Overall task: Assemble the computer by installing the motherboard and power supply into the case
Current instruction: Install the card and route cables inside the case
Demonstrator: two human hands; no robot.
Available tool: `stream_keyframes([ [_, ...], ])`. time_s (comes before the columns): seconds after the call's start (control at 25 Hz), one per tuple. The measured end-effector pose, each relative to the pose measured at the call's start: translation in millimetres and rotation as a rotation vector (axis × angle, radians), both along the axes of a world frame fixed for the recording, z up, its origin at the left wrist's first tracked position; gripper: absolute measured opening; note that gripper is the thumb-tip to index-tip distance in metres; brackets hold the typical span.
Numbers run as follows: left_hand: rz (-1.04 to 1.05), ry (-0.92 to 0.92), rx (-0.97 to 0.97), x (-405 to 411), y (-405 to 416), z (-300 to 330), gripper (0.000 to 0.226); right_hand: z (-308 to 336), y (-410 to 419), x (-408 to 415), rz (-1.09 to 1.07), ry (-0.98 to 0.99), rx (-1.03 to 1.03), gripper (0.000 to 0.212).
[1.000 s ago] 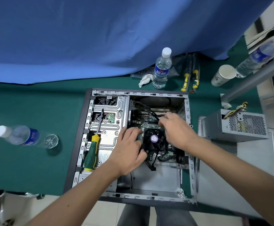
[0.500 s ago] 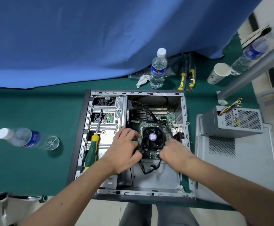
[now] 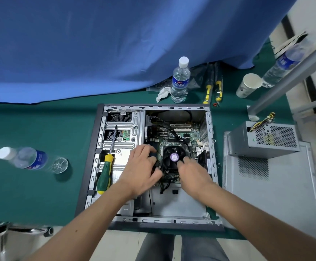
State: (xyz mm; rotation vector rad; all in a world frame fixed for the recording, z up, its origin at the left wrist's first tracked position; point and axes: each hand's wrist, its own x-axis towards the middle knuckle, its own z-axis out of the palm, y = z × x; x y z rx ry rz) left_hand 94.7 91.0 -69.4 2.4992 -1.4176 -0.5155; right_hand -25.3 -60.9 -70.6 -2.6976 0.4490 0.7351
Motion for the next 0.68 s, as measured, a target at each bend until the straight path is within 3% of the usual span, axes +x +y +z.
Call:
stream_keyframes([
  [0.12,0.002,-0.002,0.004,-3.4,-0.7,-2.0,0.046,-10.1,1.0,-0.8,-0.066,0.031,0.001,0.069],
  [0.32,-0.008,-0.039,0.042,-3.3,6.1,-5.4,0.051,-11.6,5.0,-1.9,-0.073,0.074,0.060,0.078],
  [0.44,0.016,-0.011,0.028,-6.8,5.1,-7.2,0.048,-4.1,8.6,-5.8,-0.068,-0.133,0.090,0.071],
  [0.52,0.062,0.033,-0.036,-6.9,2.7,-8.1,0.048,0.2,19.0,-6.2,-0.108,-0.171,0.324,0.056],
  [0.6,0.140,0.089,-0.131,-3.9,1.5,-9.9,0.043,8.6,35.0,-3.4,-0.326,-0.072,0.752,0.032],
  [0.68,0.175,0.113,-0.171,-1.3,1.5,-11.7,0.032,11.7,45.2,1.8,-0.563,-0.088,0.998,0.022],
])
